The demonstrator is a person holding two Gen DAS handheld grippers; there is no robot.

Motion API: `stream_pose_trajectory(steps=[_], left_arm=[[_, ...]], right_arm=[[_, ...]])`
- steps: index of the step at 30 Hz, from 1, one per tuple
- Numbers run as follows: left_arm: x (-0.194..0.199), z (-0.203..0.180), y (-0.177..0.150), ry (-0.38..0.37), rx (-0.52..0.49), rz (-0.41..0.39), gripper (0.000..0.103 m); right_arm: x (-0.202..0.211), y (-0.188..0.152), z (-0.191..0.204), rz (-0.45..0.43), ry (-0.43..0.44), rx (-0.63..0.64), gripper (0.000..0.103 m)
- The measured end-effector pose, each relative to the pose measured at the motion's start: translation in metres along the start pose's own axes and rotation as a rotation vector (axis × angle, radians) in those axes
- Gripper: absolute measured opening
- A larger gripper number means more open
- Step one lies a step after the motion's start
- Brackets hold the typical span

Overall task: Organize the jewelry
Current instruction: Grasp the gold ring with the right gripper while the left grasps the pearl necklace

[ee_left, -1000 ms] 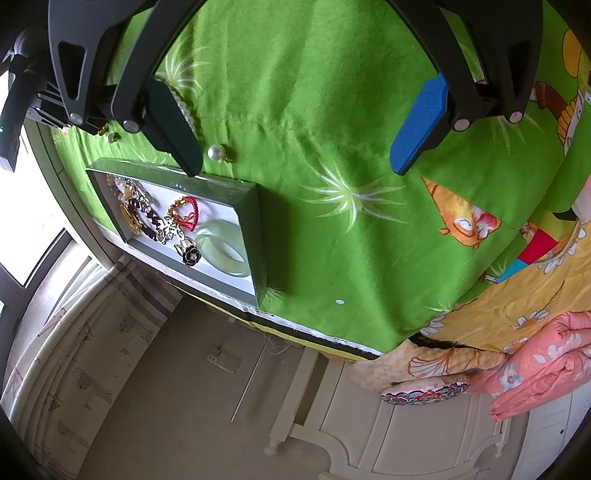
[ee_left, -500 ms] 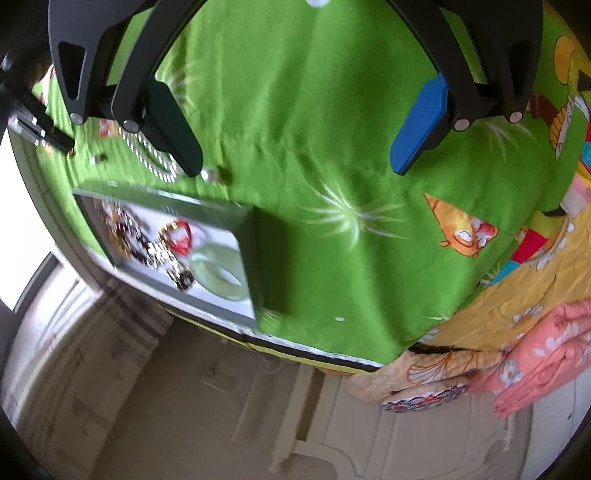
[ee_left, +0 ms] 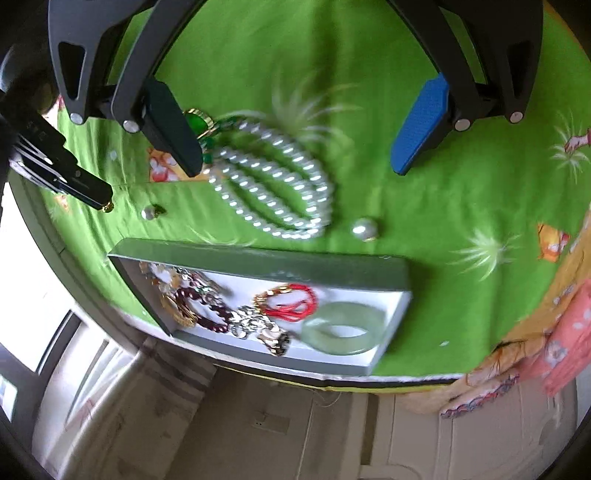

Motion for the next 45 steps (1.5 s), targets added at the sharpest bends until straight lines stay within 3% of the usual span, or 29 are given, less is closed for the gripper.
stream_pose_trajectory(steps=[3,10,11,13,16,18,19,21,22,27,34,45], left_arm=[[-0.006,-0.014,0.005,0.0,0.0,0.01,0.101],[-0.02,-0.024,0.018,0.112,-0.006,0.014,0.099],[-0.02,-0.023,0.018,0.124,-0.012,0.008,0.094],[-0.017,-0.024,0.018,0.133,-0.034,-0.013,0.064],[-0.013,-0.027,0.013,0.119,-0.09,-0.027,0.044],[-0.01,-0.028,0.011,0.1,-0.107,-0.036,0.036],[-0.008,-0.028,0.011,0.079,-0.109,-0.044,0.025],[-0.006,-0.029,0.01,0.026,-0.096,-0.046,0.02],[-0.004,-0.03,0.011,0.025,-0.092,-0.063,0.006],[0.008,-0.035,0.017,0.011,-0.108,-0.115,0.007],[0.001,-0.028,0.016,0.011,-0.09,-0.084,0.007],[0.087,-0.033,0.05,-0.015,-0.108,-0.321,0.007]], right_arm=[[0.0,0.0,0.001,-0.002,0.005,0.0,0.021],[0.003,0.0,0.001,-0.011,0.019,-0.006,0.021],[0.003,0.0,0.001,-0.013,0.021,-0.007,0.021],[0.003,0.0,0.001,-0.015,0.028,-0.007,0.021],[0.004,0.0,0.001,-0.018,0.036,-0.013,0.021],[0.005,0.0,0.001,-0.021,0.041,-0.014,0.021],[0.005,0.0,0.001,-0.021,0.042,-0.015,0.021],[0.005,0.0,0.001,-0.022,0.044,-0.016,0.021],[0.005,0.001,0.001,-0.021,0.044,-0.016,0.021],[0.005,0.001,0.001,-0.021,0.045,-0.017,0.021],[0.005,0.001,0.0,-0.02,0.045,-0.018,0.021],[0.014,0.0,0.005,-0.073,0.048,0.009,0.021]])
Point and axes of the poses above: each gripper's, at about its wrist camera, not at the fingertips, and x roughly against the way its jaws point, z to its left, y to its top, the point moved 6 cm from there along -x, roughly the way its jaws point, and after that the axes turned 10 degrees about y, right-handed, at the moved point
